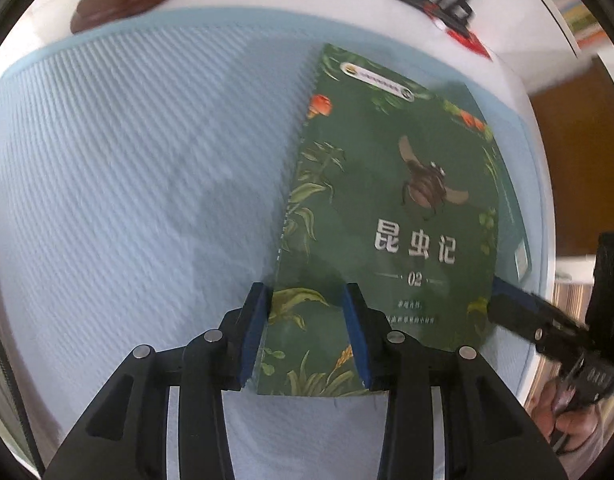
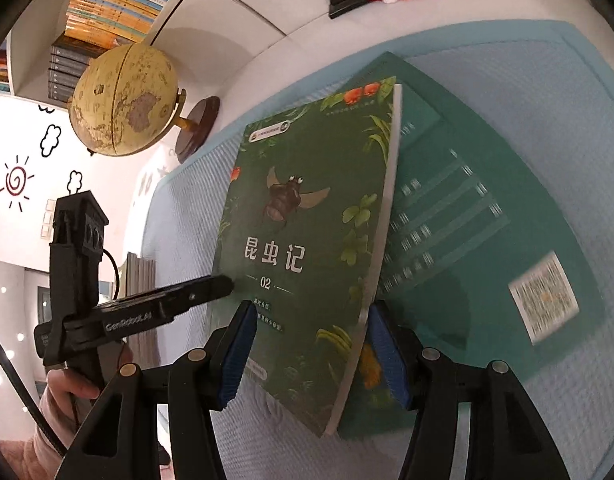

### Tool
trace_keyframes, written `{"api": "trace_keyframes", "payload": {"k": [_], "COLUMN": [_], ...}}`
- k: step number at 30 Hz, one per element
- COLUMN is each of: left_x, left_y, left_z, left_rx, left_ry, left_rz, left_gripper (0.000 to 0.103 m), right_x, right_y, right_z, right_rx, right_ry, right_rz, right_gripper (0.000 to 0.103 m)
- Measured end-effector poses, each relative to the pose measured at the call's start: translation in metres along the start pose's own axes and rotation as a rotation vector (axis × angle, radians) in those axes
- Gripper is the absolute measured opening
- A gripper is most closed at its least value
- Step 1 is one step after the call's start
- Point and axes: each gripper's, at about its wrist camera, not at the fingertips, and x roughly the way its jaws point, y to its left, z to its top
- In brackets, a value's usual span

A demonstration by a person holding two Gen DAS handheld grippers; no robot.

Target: Organize books

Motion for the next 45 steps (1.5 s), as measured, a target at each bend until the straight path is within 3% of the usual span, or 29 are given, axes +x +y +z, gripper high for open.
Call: {"api": "trace_keyframes", "payload": {"k": [5, 9, 13, 18, 20, 24, 29, 32, 33, 34, 37, 41, 45], "left_x": [0.003, 0.006, 0.016, 0.029, 0.026, 0.027, 0.029, 0.023, 0.022, 0.019, 0.019, 0.008, 0.001], "left_y": [-0.013, -0.003, 0.010, 0.021, 0.027, 0.023, 0.035, 0.055, 0.055, 0.057, 0.033, 0.009, 0.012], "left_z": [-0.054, -0.089, -0.075, -0.054, -0.060, -0.056, -0.057, -0.062, -0.063, -0.063, -0.062, -0.075, -0.079], "left_rx": [0.067, 0.056, 0.032, 0.007, -0.004, 0.016, -0.042, -0.070, -0.070, -0.071, -0.046, 0.070, 0.060], "left_ry": [0.081, 0.154, 0.176, 0.234, 0.243, 0.244, 0.235, 0.240, 0.235, 0.231, 0.201, 0.121, 0.115], "left_rz": [-0.043, -0.177, -0.257, -0.374, -0.402, -0.404, -0.447, -0.454, -0.445, -0.431, -0.346, -0.244, -0.252], "left_gripper": [0.035, 0.035, 0.025, 0.020, 0.020, 0.020, 0.019, 0.019, 0.019, 0.019, 0.018, 0.019, 0.018], "right_x": [-0.010, -0.011, -0.022, -0.017, -0.015, -0.014, -0.016, -0.016, -0.014, -0.014, -0.013, -0.018, -0.027], "right_y": [-0.003, -0.021, -0.046, -0.050, -0.049, -0.056, -0.063, -0.065, -0.063, -0.067, -0.069, -0.062, -0.050], "right_z": [-0.046, -0.092, -0.111, -0.100, -0.095, -0.092, -0.096, -0.095, -0.093, -0.093, -0.094, -0.097, -0.099], "right_rx": [0.000, 0.024, 0.037, 0.005, -0.011, -0.003, 0.010, -0.003, 0.002, 0.016, 0.038, 0.042, 0.040], "right_ry": [0.050, 0.182, 0.163, 0.156, 0.162, 0.165, 0.144, 0.130, 0.126, 0.124, 0.115, 0.099, 0.068], "right_rz": [-0.008, 0.048, 0.122, 0.179, 0.188, 0.219, 0.249, 0.216, 0.202, 0.198, 0.199, 0.158, 0.158], "right_gripper": [0.058, 0.057, 0.047, 0.046, 0.046, 0.045, 0.044, 0.031, 0.019, 0.014, 0.013, 0.015, 0.015]}}
